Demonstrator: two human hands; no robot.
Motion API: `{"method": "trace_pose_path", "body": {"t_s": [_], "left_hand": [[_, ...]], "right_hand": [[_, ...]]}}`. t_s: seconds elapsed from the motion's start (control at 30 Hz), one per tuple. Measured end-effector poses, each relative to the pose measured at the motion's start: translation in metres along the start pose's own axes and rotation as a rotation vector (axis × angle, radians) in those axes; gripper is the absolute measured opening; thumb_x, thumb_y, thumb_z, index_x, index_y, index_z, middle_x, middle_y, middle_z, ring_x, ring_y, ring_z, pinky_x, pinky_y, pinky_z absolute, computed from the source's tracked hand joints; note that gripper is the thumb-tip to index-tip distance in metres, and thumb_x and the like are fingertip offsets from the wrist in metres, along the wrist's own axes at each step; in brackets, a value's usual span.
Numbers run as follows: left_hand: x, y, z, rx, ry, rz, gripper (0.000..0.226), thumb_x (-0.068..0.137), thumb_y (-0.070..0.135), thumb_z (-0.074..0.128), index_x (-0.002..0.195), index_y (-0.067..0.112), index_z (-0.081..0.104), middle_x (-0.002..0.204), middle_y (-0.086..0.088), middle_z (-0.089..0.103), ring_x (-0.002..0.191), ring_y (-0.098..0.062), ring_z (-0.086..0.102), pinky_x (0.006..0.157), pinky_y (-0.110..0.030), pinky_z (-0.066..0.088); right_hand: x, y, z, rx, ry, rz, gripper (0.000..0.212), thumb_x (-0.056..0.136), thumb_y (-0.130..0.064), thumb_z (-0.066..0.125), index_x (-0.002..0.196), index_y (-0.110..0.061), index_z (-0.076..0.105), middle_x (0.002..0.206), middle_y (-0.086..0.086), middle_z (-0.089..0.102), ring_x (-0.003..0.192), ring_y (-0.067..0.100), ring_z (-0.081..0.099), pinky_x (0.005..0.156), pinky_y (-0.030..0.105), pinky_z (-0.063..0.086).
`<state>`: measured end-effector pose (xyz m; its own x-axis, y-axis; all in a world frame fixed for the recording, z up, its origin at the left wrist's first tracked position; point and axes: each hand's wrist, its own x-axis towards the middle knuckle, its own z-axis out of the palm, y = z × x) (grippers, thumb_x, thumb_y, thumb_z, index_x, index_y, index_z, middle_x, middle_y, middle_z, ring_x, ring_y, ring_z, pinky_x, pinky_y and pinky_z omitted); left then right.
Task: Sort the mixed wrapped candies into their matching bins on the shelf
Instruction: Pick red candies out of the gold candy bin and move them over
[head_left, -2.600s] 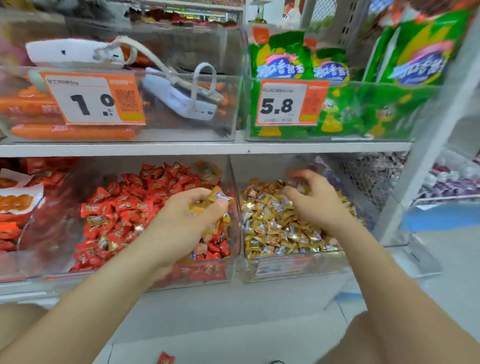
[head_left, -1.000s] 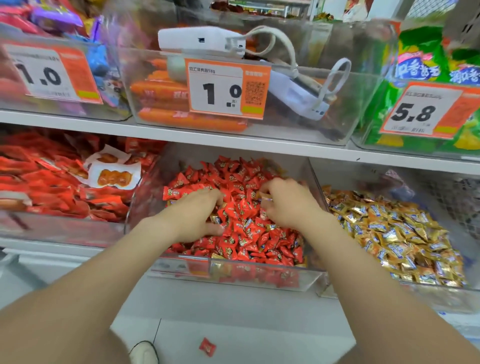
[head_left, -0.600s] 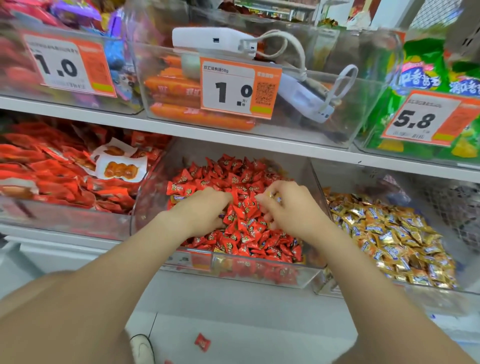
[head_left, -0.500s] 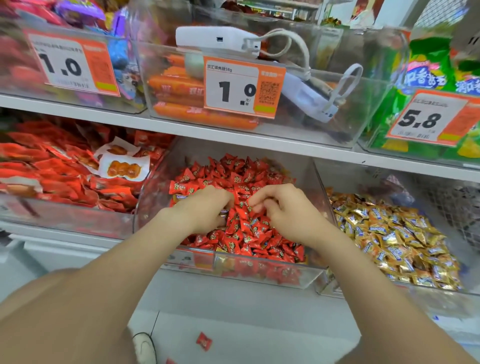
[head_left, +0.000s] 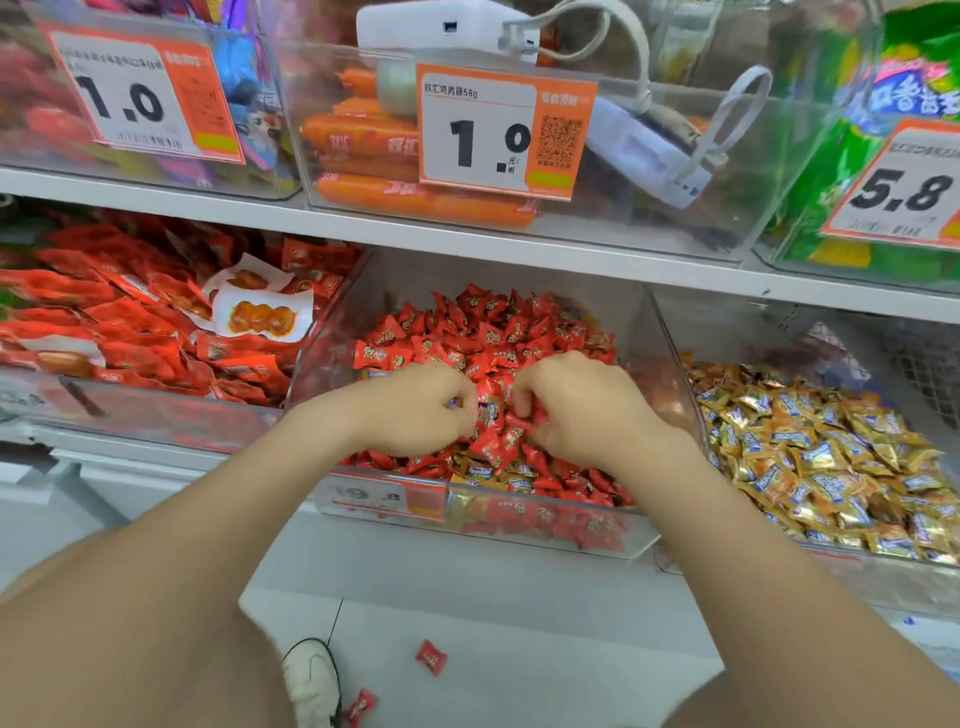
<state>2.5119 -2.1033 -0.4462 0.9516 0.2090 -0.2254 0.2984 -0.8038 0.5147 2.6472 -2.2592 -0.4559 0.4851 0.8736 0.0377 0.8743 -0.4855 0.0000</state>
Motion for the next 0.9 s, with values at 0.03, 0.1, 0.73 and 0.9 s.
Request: {"method": "trace_pose_path", "body": {"t_s": [0.03,0.1,0.73,0.9], "left_hand": [[0.002,0.000,0.003,0.021,-0.037,-0.010,0.019,0.097,0.029,0.059,0.086,0.018,0.069,0.070,0.000,0.067,0.058,-0.010,0.056,0.055,-0.027,0.049],[0.005,-0.001,0.007,0.087,-0.092,-0.035,0.029,0.087,0.052,0.072,0.081,0.023,0.073,0.077,0.005,0.073,0.068,-0.011,0.065,0.075,-0.037,0.059],[-0.016,-0.012,-0.009,0.127,-0.203,-0.007,0.008,0.099,0.023,0.058,0.106,0.025,0.059,0.089,0.011,0.060,0.070,-0.004,0.052,0.061,-0.021,0.040],[-0.005,-0.013,-0.003,0.123,-0.217,0.028,0.014,0.099,0.026,0.056,0.091,0.029,0.067,0.081,0.011,0.066,0.069,-0.008,0.056,0.067,-0.029,0.047]], "right_hand": [[-0.001,0.005,-0.002,-0.015,0.009,0.024,0.023,0.081,-0.014,0.076,0.089,-0.032,0.064,0.098,-0.010,0.064,0.097,0.025,0.066,0.069,0.034,0.039],[-0.004,0.014,-0.004,0.007,0.000,0.051,0.023,0.080,-0.012,0.077,0.083,-0.032,0.066,0.088,-0.013,0.064,0.089,0.018,0.067,0.068,0.032,0.041],[-0.011,0.008,0.003,0.279,-0.272,-0.210,0.029,0.072,-0.021,0.093,0.093,-0.034,0.077,0.069,-0.008,0.057,0.062,0.008,0.053,0.071,0.028,0.052],[-0.007,-0.007,0.009,0.152,-0.275,-0.251,0.035,0.075,-0.034,0.092,0.106,-0.038,0.078,0.068,-0.013,0.056,0.063,0.004,0.052,0.055,0.028,0.043]]}}
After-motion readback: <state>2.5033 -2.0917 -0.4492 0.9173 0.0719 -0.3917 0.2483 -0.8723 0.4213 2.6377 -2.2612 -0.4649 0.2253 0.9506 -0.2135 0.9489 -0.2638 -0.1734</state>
